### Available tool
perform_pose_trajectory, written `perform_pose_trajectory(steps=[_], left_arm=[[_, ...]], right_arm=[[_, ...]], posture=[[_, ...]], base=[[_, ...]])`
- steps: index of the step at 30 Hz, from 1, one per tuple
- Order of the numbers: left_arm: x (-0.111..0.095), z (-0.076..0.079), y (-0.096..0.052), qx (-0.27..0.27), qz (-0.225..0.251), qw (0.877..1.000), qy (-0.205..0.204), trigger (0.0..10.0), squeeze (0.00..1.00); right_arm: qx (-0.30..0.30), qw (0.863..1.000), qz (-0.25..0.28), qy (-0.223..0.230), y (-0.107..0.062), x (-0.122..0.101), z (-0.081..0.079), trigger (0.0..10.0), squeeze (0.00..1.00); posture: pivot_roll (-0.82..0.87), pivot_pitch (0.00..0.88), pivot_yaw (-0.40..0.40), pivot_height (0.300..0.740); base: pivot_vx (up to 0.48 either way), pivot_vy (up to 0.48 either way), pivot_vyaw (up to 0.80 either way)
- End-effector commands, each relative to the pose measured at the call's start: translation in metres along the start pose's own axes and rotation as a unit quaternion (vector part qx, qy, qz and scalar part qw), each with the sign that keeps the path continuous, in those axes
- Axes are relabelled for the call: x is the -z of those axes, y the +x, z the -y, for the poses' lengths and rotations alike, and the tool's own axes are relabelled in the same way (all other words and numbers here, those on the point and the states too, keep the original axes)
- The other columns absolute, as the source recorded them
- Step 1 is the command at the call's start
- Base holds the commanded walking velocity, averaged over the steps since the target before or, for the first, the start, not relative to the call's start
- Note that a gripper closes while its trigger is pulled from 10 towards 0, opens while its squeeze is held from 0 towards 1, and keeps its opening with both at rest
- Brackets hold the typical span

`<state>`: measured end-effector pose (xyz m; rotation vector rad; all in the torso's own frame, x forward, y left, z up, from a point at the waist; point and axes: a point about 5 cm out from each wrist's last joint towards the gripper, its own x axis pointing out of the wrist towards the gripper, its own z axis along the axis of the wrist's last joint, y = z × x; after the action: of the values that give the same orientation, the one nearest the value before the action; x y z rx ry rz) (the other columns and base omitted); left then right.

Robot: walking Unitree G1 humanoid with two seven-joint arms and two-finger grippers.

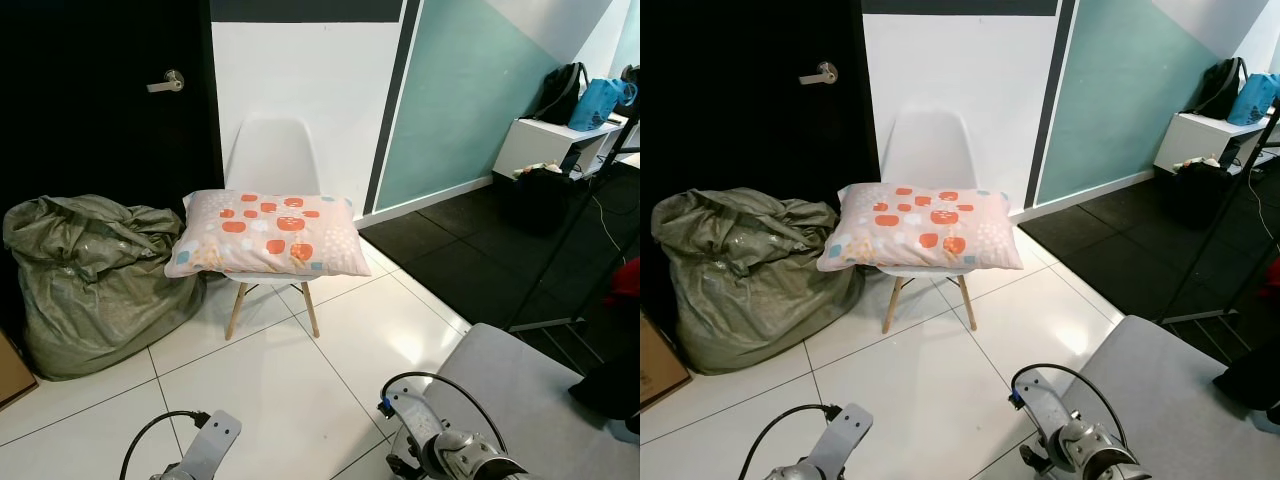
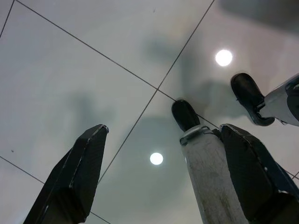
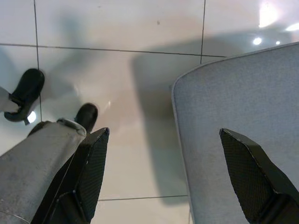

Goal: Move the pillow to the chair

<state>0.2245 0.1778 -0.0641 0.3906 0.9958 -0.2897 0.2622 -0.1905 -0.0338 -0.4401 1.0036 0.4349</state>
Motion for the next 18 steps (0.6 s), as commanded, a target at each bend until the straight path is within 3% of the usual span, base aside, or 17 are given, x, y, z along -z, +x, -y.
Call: perform_pose_trajectory(steps=[1,18], left_arm=[[0.0058,0.0018,-0.0001,0.005,-0.011,1.000,0.002,10.0,0.00],[0.0113,-0.0002,-0.0009,0.009,-0.020,1.000,0.003,10.0,0.00]], right_arm=[[0.003,1.000,-0.012,-0.004,-0.0010,0.0044,0.0029,10.0,0.00],[0.006,1.000,-0.014,0.005,0.0009,0.0056,-0.0019,10.0,0.00]], posture=[[-0.13,0.000,-0.076,0.740],[-0.12,0.000,-0.055,0.740]], base=[[0.000,0.000,0.00],[0.000,0.000,0.00]])
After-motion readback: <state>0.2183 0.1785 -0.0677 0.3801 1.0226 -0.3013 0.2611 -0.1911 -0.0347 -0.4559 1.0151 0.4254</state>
